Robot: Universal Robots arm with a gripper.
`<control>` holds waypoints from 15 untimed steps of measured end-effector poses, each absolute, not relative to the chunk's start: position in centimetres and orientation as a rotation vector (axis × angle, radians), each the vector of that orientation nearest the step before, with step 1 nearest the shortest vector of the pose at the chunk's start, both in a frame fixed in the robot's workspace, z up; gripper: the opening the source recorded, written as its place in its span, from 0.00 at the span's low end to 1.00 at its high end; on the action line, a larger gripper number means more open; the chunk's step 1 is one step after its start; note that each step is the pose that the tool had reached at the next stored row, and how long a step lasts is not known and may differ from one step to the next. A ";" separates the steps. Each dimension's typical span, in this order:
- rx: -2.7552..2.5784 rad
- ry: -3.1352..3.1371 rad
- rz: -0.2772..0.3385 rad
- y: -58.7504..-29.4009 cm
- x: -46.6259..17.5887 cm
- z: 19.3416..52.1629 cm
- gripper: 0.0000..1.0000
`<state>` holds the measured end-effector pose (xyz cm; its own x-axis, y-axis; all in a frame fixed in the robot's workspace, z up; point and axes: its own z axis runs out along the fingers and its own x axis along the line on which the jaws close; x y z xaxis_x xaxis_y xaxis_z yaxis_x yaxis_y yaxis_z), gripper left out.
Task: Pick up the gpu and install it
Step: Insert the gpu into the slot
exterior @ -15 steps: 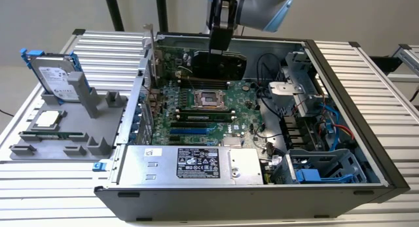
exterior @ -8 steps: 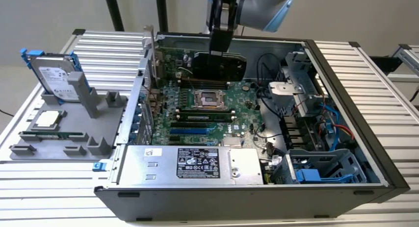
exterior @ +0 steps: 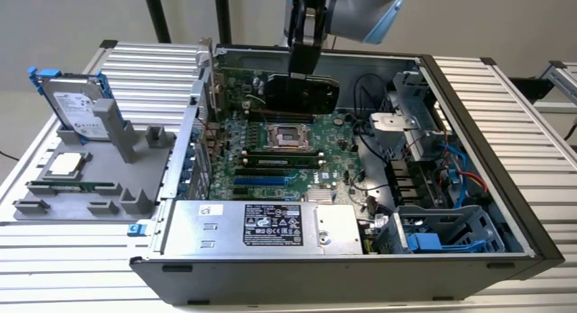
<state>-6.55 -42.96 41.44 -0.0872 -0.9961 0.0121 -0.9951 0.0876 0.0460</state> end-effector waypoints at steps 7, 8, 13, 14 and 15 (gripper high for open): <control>2.096 -2.286 -0.040 -43.0 -6.4 41.1 0.00; 2.096 -2.286 -0.040 -43.0 -6.4 41.1 0.00; 2.096 -2.285 -0.039 -43.0 -6.3 40.9 0.00; 2.096 -2.285 -0.039 -43.0 -6.2 40.8 0.00; 2.096 -2.285 -0.039 -43.0 -6.2 40.8 0.00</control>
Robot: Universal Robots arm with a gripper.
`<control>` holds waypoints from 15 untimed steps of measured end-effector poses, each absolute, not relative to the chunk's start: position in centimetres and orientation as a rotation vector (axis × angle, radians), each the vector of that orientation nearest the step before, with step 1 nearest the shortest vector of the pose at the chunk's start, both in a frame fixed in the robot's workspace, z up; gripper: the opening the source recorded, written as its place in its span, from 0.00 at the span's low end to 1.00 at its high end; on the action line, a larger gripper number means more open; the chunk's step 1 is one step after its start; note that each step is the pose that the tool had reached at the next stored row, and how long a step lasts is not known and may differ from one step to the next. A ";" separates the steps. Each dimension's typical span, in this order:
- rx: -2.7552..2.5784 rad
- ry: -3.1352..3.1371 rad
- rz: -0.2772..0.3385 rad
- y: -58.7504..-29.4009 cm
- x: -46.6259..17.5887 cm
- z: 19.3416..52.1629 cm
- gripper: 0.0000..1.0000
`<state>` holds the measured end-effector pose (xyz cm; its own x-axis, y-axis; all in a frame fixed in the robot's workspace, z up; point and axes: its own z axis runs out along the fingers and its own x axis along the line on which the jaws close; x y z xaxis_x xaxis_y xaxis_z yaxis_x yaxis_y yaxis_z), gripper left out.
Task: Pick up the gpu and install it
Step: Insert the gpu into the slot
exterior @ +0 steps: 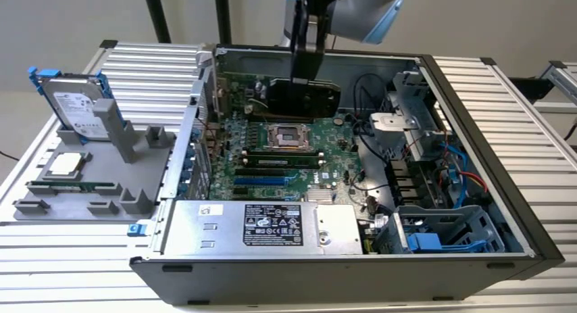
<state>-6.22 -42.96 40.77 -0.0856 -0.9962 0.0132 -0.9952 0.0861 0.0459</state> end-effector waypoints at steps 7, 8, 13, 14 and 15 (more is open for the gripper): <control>2.096 -2.284 -0.037 -43.0 -6.1 40.5 0.00; 2.096 -2.284 -0.037 -43.0 -6.1 40.4 0.00; 2.095 -2.283 -0.036 -43.0 -6.0 40.2 0.00; 2.095 -2.283 -0.035 -43.0 -6.0 40.1 0.00; 2.095 -2.283 -0.035 -43.0 -6.0 40.1 0.00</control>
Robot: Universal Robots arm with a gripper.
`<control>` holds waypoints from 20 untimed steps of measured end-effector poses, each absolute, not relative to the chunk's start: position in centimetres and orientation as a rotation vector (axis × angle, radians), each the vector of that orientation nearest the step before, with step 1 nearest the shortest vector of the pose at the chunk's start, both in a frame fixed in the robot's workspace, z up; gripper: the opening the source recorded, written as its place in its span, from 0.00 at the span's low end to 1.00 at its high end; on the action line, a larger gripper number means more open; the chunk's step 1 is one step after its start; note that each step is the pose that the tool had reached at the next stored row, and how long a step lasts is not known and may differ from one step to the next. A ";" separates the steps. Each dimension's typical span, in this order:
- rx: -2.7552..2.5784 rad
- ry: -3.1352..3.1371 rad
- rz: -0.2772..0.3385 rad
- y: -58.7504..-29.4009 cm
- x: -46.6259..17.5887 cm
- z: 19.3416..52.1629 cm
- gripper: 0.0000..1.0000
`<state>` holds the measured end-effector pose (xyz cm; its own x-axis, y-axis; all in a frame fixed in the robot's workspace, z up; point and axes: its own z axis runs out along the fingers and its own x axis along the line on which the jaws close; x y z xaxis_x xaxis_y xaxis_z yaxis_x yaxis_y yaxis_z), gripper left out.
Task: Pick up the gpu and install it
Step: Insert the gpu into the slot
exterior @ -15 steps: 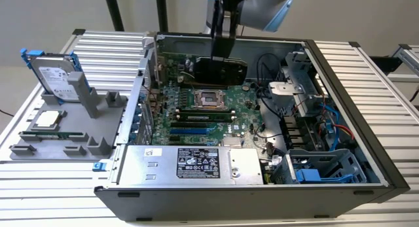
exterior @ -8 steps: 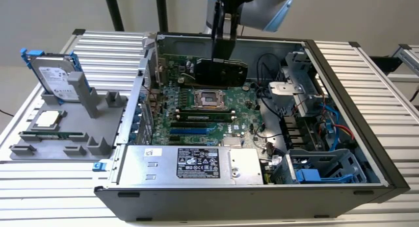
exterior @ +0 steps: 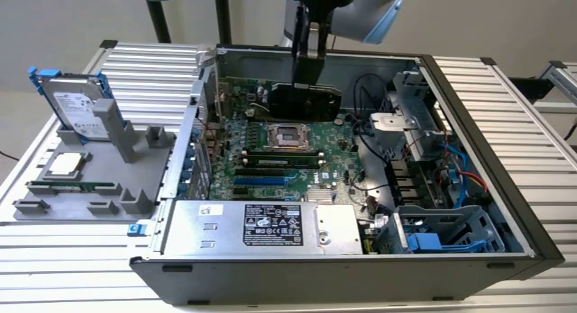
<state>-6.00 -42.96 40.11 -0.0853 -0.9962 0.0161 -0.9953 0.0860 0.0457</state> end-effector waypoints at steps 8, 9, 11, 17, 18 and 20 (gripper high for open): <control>2.095 -2.282 -0.034 -43.0 -5.9 39.7 0.00; 2.095 -2.282 -0.034 -43.0 -5.9 39.7 0.00; 2.094 -2.282 -0.034 -43.0 -5.9 39.6 0.00; 2.094 -2.282 -0.034 -43.0 -5.9 39.3 0.00; 2.094 -2.282 -0.034 -43.0 -5.9 39.2 0.00; 2.094 -2.282 -0.034 -43.0 -5.9 39.1 0.00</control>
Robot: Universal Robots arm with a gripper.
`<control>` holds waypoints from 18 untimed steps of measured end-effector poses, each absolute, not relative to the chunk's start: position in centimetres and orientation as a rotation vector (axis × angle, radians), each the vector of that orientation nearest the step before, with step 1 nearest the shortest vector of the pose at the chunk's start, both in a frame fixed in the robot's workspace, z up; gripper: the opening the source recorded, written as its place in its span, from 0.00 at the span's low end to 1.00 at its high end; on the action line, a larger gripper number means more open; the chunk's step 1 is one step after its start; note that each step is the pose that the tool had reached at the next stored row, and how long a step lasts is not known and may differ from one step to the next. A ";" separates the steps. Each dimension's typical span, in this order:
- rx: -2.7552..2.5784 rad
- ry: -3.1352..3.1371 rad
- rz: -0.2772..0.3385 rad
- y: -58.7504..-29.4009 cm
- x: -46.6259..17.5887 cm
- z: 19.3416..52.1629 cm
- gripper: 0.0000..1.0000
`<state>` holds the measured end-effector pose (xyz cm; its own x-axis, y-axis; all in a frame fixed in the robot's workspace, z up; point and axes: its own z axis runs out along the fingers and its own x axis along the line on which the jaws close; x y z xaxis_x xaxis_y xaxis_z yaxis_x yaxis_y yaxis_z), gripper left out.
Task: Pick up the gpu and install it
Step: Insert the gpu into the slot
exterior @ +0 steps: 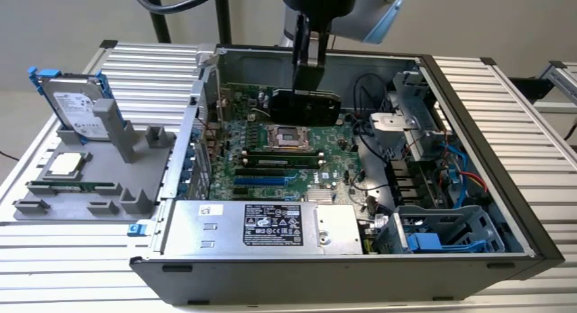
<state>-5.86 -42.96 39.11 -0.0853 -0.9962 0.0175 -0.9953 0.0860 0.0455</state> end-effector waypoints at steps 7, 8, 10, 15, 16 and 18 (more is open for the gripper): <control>2.110 -2.268 -0.033 -43.0 -5.9 38.8 0.00; 2.115 -2.262 -0.033 -43.0 -5.9 38.8 0.00; 2.132 -2.247 -0.032 -43.0 -5.9 38.7 0.00; 2.148 -2.231 -0.032 -43.0 -5.9 38.6 0.00; 2.148 -2.231 -0.032 -43.0 -5.9 38.6 0.00; 2.148 -2.231 -0.032 -43.0 -5.9 38.6 0.00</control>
<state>-5.86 -42.96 38.57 -0.0372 -0.9992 0.0176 -0.9982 0.0380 0.0456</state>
